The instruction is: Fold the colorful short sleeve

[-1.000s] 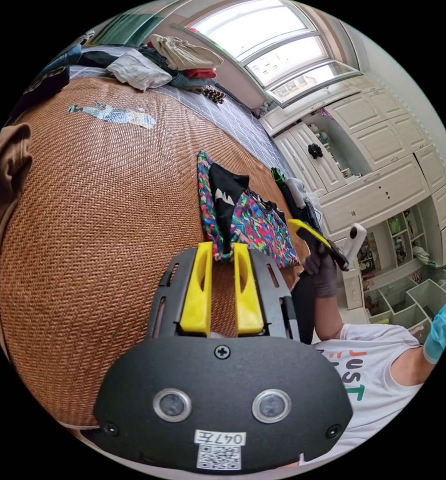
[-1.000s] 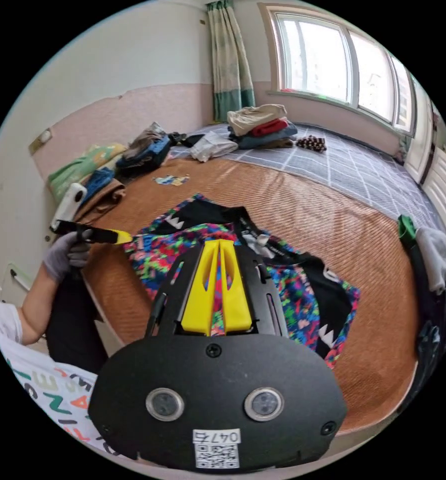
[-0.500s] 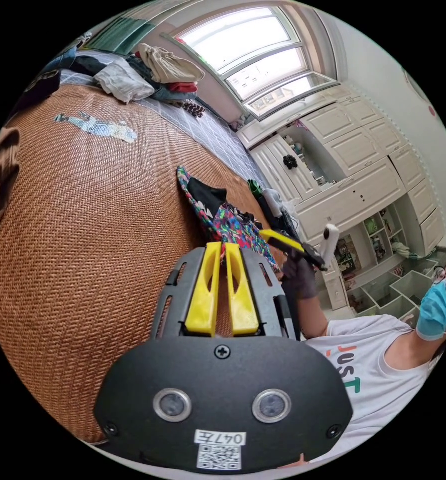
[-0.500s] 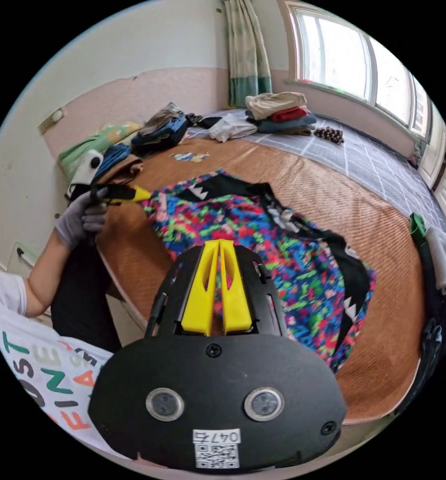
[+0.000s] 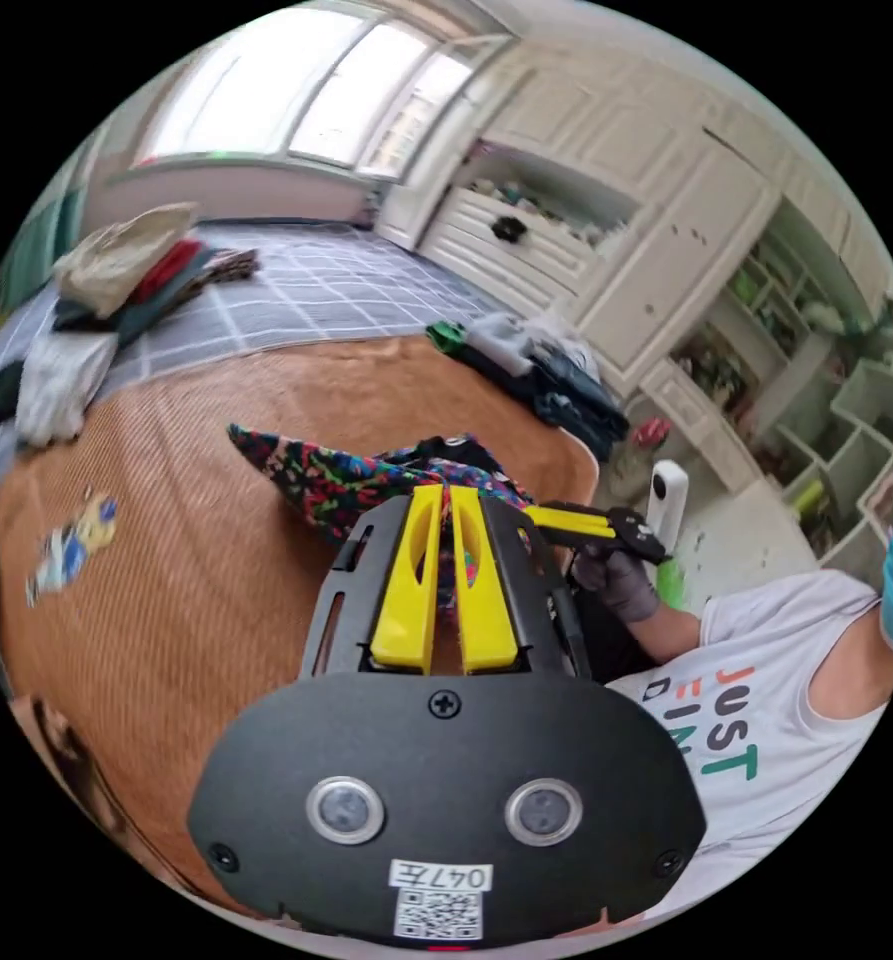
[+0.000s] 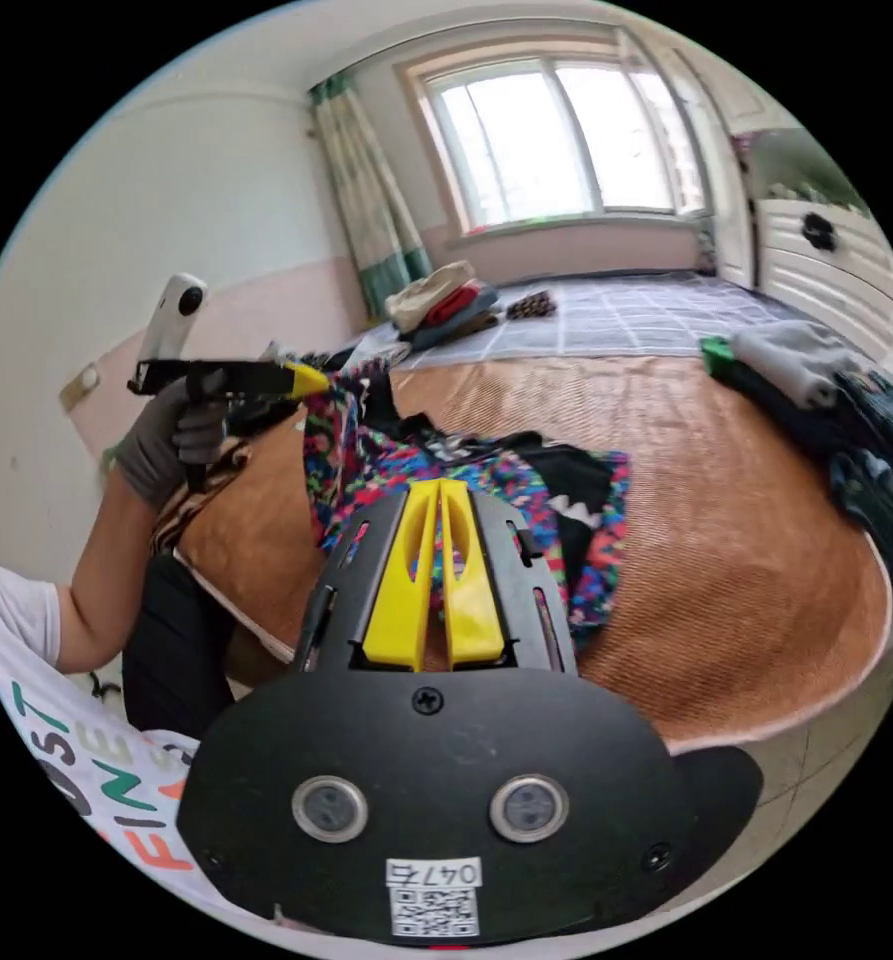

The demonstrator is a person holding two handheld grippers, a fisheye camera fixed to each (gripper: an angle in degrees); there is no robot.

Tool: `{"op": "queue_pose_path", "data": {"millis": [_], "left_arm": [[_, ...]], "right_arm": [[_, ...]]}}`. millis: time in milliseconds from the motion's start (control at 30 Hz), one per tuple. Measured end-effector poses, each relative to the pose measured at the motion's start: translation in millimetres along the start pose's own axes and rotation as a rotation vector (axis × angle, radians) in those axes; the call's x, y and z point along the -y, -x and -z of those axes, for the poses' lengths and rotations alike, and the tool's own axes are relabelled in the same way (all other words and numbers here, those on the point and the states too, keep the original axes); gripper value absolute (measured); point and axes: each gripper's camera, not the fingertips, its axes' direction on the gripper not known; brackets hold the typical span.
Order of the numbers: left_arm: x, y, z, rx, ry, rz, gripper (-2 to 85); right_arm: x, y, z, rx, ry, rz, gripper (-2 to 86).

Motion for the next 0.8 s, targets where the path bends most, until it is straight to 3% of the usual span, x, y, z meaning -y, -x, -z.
{"op": "queue_pose_path", "data": {"millis": [167,300,567,800], "left_arm": [[77.4,-122.1,-161.8,-0.039,0.241,-0.179,-0.9],[69.3,-150.9,-255.9,-0.005,0.32,-0.122,-0.7],[57.5,-105.0,-160.5,-0.128,0.048,0.045,2.5],[11.5,-37.4,-37.9,-0.135,-0.096,0.129,6.7]], "right_arm": [[-44.0,-78.5,87.7,-0.127,-0.078,-0.16,-1.2],[-66.2,-103.6,103.0,-0.129,-0.011,-0.192,-1.1],[-51.1,-87.9,73.3,0.061,0.119,-0.026,4.6],[-33.7,-51.3,32.6,0.013,0.309,0.056,7.6]]}}
